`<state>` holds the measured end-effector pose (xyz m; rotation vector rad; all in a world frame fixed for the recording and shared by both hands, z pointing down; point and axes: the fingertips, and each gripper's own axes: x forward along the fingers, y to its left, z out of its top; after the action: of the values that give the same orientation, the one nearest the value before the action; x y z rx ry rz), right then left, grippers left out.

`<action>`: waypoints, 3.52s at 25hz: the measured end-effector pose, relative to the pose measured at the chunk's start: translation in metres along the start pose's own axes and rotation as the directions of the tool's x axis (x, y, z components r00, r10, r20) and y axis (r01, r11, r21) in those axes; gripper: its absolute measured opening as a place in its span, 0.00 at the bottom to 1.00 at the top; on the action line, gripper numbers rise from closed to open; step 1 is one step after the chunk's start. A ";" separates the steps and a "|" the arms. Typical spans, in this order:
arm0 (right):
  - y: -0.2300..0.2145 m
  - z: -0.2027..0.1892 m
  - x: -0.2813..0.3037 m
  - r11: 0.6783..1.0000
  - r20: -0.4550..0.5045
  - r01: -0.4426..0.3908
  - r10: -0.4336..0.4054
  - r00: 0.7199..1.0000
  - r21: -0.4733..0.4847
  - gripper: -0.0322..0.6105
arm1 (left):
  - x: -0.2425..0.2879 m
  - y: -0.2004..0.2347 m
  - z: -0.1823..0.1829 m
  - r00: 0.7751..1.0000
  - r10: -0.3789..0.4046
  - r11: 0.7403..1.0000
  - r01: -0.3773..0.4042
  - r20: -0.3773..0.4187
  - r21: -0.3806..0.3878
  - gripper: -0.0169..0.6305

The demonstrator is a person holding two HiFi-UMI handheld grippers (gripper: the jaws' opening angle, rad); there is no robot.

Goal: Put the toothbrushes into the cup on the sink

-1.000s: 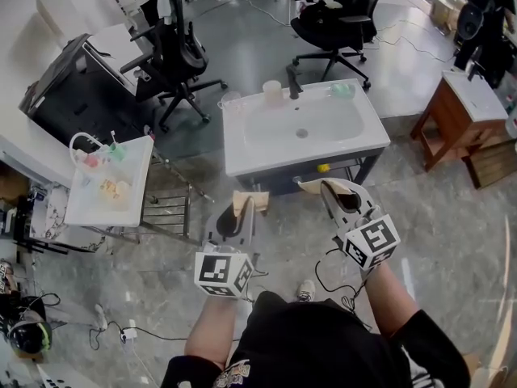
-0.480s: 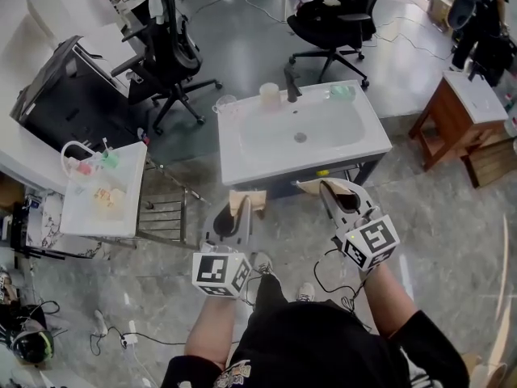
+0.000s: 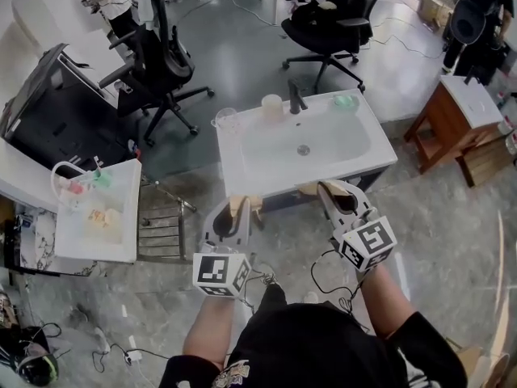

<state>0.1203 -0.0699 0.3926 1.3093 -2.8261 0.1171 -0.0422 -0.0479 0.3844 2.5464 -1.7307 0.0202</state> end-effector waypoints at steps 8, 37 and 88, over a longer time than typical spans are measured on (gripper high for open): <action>0.010 0.009 0.065 0.999 0.002 0.045 -0.045 0.999 -0.007 0.10 | 0.028 0.060 0.005 0.998 -0.055 0.998 0.055 0.002 0.001 0.13; -0.017 0.032 0.173 0.996 -0.001 0.028 -0.029 1.000 -0.083 0.10 | 0.088 0.127 0.016 0.997 -0.058 0.997 0.060 0.048 -0.038 0.13; -0.199 -0.131 0.402 0.995 -0.277 -0.067 0.045 0.960 -0.074 0.10 | 0.186 0.144 -0.009 0.983 0.180 0.983 -0.181 -0.034 -0.037 0.13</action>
<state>0.0109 -0.4932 0.5559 1.1007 -2.6037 0.1670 -0.1070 -0.2724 0.4088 2.3406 -1.9242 0.0331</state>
